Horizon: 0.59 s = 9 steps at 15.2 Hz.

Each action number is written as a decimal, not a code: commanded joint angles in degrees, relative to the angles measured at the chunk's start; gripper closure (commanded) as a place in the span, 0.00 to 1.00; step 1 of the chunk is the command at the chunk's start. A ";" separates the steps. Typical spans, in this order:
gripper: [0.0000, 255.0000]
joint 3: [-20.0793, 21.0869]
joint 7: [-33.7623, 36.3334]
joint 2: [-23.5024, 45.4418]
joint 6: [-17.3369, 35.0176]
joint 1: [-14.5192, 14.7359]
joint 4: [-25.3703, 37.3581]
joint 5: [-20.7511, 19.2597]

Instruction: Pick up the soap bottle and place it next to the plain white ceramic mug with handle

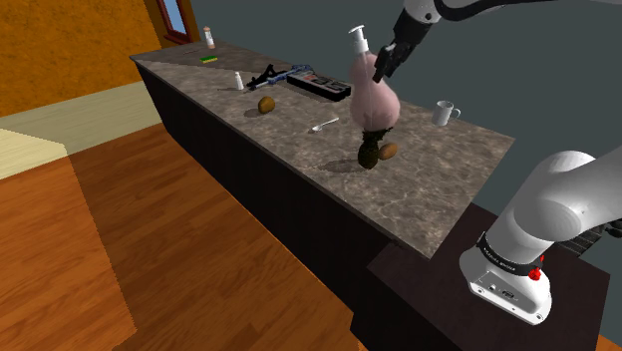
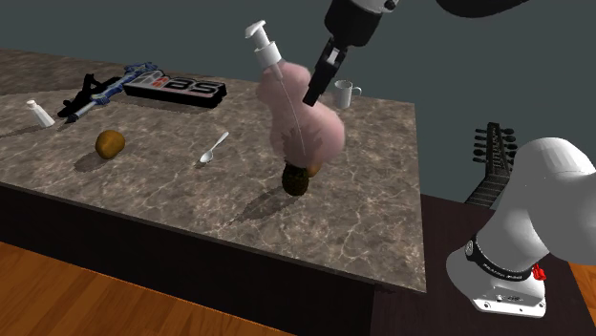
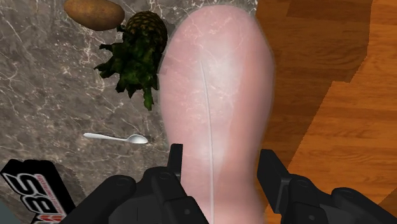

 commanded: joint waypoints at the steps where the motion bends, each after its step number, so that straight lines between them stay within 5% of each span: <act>1: 1.00 -0.04 0.00 0.06 -1.65 -0.01 1.79 -0.02; 9: 1.00 -0.04 0.16 1.19 -7.56 -0.01 8.84 -0.07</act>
